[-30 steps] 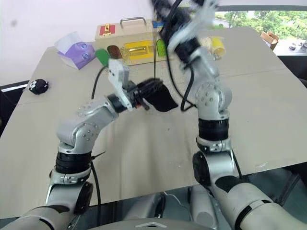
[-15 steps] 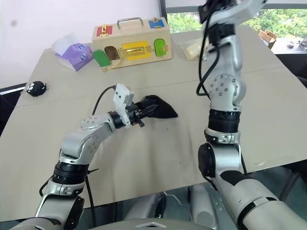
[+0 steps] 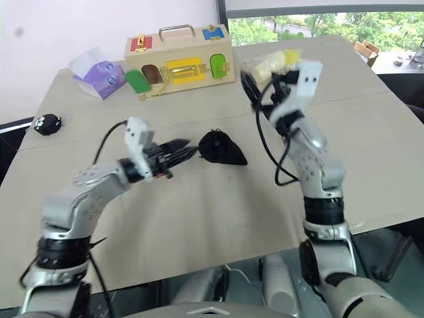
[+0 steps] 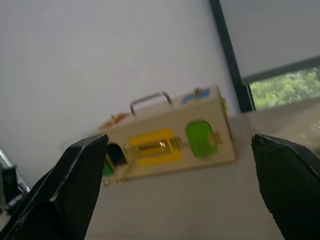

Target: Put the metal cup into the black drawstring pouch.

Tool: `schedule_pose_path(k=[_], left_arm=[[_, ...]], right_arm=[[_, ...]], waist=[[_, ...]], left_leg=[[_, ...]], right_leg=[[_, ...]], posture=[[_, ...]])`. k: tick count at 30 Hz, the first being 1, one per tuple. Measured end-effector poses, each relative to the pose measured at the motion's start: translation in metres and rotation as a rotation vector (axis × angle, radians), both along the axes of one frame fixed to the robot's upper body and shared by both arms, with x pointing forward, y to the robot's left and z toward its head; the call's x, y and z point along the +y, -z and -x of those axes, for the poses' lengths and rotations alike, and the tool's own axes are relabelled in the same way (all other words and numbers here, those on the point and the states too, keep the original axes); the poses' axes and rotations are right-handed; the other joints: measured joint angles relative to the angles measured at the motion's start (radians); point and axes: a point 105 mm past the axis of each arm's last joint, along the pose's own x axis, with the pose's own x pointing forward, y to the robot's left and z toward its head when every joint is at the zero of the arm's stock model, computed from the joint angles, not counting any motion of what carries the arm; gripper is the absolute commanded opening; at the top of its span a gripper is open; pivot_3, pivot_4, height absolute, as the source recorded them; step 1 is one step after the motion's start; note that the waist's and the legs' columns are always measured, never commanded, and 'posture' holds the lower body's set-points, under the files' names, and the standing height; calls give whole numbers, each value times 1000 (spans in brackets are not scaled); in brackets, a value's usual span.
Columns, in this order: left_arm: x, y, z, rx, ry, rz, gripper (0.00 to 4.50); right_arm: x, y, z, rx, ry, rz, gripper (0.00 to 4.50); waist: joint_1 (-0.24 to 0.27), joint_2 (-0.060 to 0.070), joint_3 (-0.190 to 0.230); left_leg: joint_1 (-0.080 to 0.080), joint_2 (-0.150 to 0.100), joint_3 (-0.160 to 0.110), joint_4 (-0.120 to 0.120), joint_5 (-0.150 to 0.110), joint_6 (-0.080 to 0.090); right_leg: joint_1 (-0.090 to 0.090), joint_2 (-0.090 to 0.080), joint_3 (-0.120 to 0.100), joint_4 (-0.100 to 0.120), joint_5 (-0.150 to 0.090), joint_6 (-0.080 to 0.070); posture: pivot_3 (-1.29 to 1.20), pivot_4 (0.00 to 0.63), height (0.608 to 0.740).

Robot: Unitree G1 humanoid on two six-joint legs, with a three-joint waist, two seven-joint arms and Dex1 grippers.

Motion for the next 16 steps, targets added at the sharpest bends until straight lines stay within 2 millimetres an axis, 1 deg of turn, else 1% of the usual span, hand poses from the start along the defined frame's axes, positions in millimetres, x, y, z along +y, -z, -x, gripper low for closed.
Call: schedule_pose_path(k=[1,3,4,6,7,9,12,13,15,16], left_arm=[[9,6,4,22,-12,-36,1969],[30,22,16,76,-29,-119,1969],[43,32,23,111,-42,-163,1969],[57,43,33,150,-57,-190,1969],[60,46,40,161,-48,-182,1969],[60,50,49,167,-33,-167,1969],[52,61,69,179,15,-159,1969],[48,67,78,189,26,-148,1969],[46,71,83,193,30,-139,1969],[44,70,83,179,27,-136,1969]], right_arm=[[-4,7,1,17,4,22,4488],[-14,13,6,15,1,73,4488],[-22,17,10,14,4,106,4488],[-35,30,16,30,4,173,4488],[-44,44,21,54,-7,224,4488],[-50,64,32,81,-51,289,4488],[-63,100,60,119,-151,394,4488],[-70,115,74,141,-196,442,4488],[-75,125,85,156,-249,471,4488],[-77,129,93,165,-302,490,4488]], waist=[[1,0,0],[1,0,0],[4,0,0],[12,0,0],[21,0,0],[31,0,0],[38,0,0],[43,-1,0],[44,-1,1],[47,-1,1]], left_leg=[[0,0,0,0,0,0],[1,0,1,-1,0,0],[1,0,1,-2,0,0],[1,1,1,-2,0,0],[1,1,1,-2,0,0],[1,1,1,-2,0,0],[2,1,1,-2,-1,2],[2,1,2,-2,-1,2],[4,1,3,-2,-1,2],[5,2,4,-2,-1,2]], right_leg=[[0,1,1,0,0,0],[0,2,2,0,0,0],[0,2,2,-1,0,0],[1,2,2,-2,0,0],[1,2,2,-2,0,0],[2,1,0,-4,0,0],[4,-3,0,-6,0,0],[5,-3,0,-7,0,0],[6,-3,2,-6,0,0],[7,-3,2,-6,0,0]], posture=[[0,150,710],[0,150,710],[0,150,710],[0,150,710],[0,150,710],[0,150,710],[0,150,710],[0,150,710],[0,150,710],[0,150,710]])
